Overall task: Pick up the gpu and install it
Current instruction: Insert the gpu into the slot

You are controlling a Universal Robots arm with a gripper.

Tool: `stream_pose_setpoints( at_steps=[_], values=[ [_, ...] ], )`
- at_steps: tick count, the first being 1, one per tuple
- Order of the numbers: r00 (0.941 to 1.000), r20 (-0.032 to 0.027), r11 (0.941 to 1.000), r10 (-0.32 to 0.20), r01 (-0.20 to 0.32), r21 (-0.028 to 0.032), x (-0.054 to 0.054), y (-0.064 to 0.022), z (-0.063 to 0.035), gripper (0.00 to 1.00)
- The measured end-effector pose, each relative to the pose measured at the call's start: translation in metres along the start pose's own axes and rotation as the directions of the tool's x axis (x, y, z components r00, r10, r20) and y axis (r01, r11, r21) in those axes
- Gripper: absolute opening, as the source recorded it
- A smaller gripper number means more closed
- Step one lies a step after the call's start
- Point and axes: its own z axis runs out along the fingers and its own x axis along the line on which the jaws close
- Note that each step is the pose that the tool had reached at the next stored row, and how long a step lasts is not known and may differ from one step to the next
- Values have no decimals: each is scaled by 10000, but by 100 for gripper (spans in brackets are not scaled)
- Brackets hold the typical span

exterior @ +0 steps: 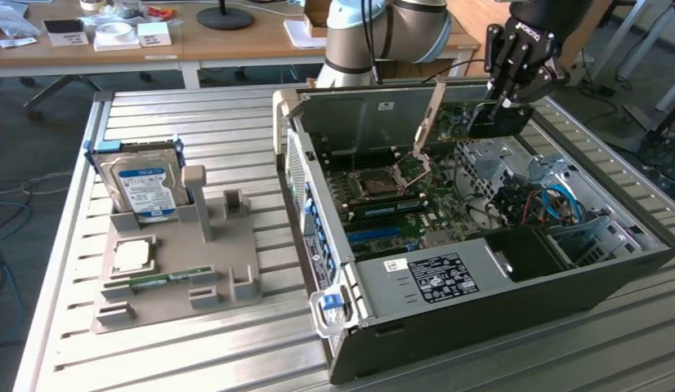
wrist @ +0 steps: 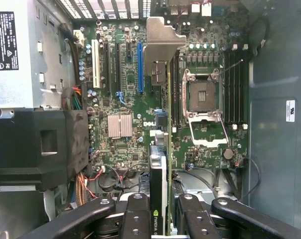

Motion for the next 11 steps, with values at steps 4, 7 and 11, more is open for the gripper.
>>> stream_pose_setpoints(
  at_steps=[4, 7, 11],
  values=[
    [10000, 1, 10000, 1, -1, 0, 0, 0, 0, 27],
    [10000, 0, 10000, 3, -3, 0, 1, 10, 0, 27],
    [10000, 1, 10000, 1, -1, 5, 3, 60, 0, 27]
  ],
)
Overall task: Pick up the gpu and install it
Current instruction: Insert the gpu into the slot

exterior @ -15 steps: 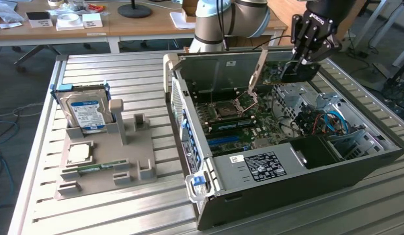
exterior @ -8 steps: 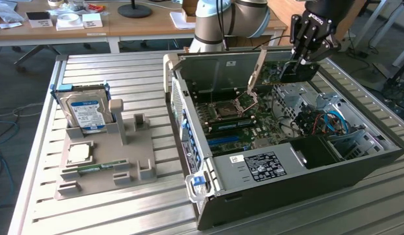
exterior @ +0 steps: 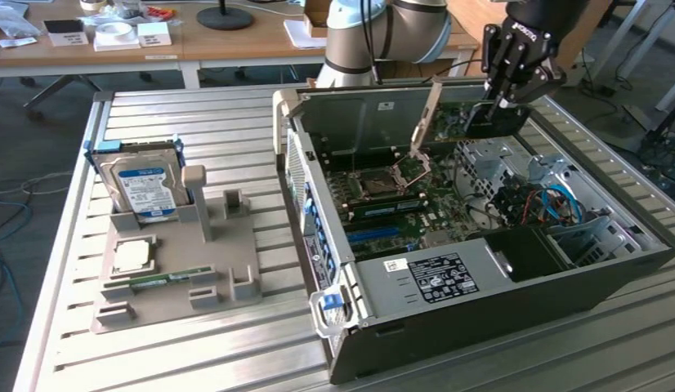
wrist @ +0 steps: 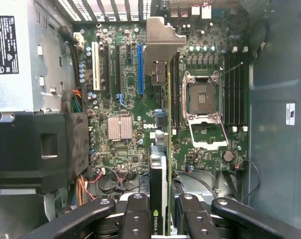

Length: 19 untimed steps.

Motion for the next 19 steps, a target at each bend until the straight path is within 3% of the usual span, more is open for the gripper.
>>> stream_pose_setpoints(
  at_steps=[9, 19],
  values=[
    [10000, 1, 10000, 1, -1, 15, 7, 141, 0, 27],
    [10000, 2, 10000, 0, 0, 19, 10, 204, 0, 27]
  ],
)
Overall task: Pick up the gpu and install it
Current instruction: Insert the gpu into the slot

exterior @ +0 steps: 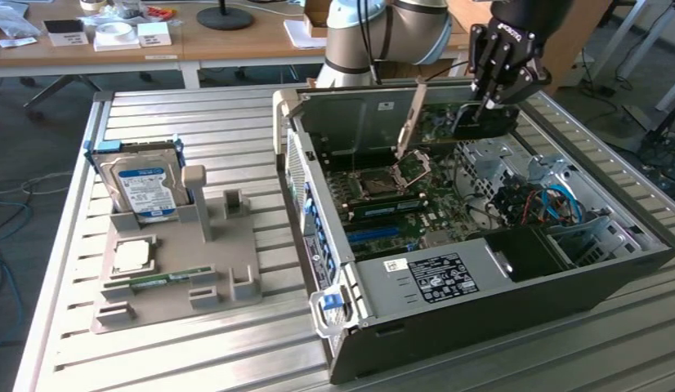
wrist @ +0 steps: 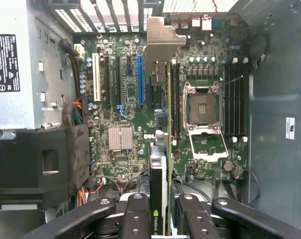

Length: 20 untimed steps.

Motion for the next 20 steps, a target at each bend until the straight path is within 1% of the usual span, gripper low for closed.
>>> stream_pose_setpoints(
  at_steps=[6, 13, 20],
  values=[
    [10000, 0, 10000, 0, 0, 14, 5, 93, -1, 27],
    [10000, 1, 10000, 0, 0, 14, 5, 125, 0, 27],
    [10000, 1, 10000, 0, 0, 25, -2, 210, -1, 27]
  ],
)
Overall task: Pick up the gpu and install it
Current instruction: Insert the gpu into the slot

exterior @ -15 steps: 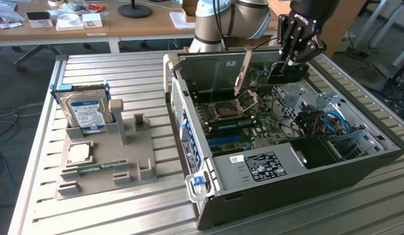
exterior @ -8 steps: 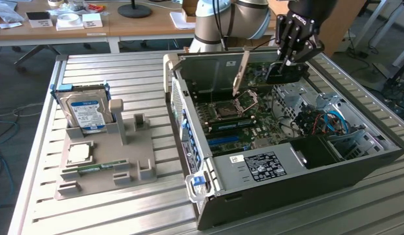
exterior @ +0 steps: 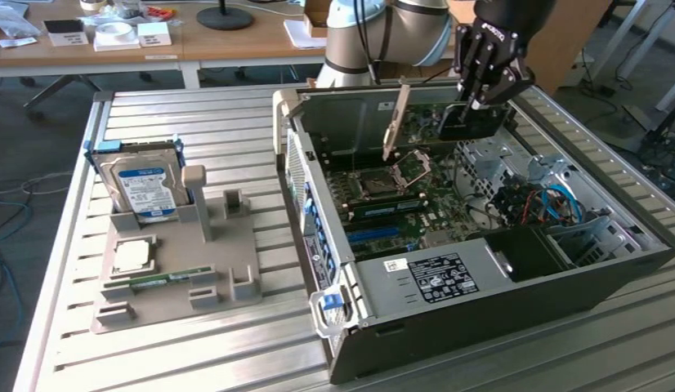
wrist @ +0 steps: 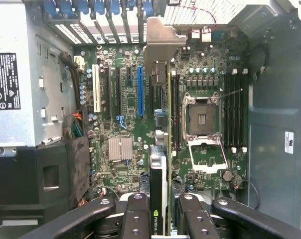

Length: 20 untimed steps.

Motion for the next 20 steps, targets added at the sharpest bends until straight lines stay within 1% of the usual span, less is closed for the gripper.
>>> stream_pose_setpoints(
  at_steps=[2, 6, 14, 20],
  values=[
    [10000, -1, 10000, 0, 0, 2, -2, 21, 0, 27],
    [10000, 2, 10000, -1, 1, 4, -4, 26, 3, 27],
    [10000, -1, 10000, -1, 1, 2, -1, 50, 80, 27],
    [10000, 0, 10000, -6, 6, 3, -1, 51, 82, 27]
  ],
)
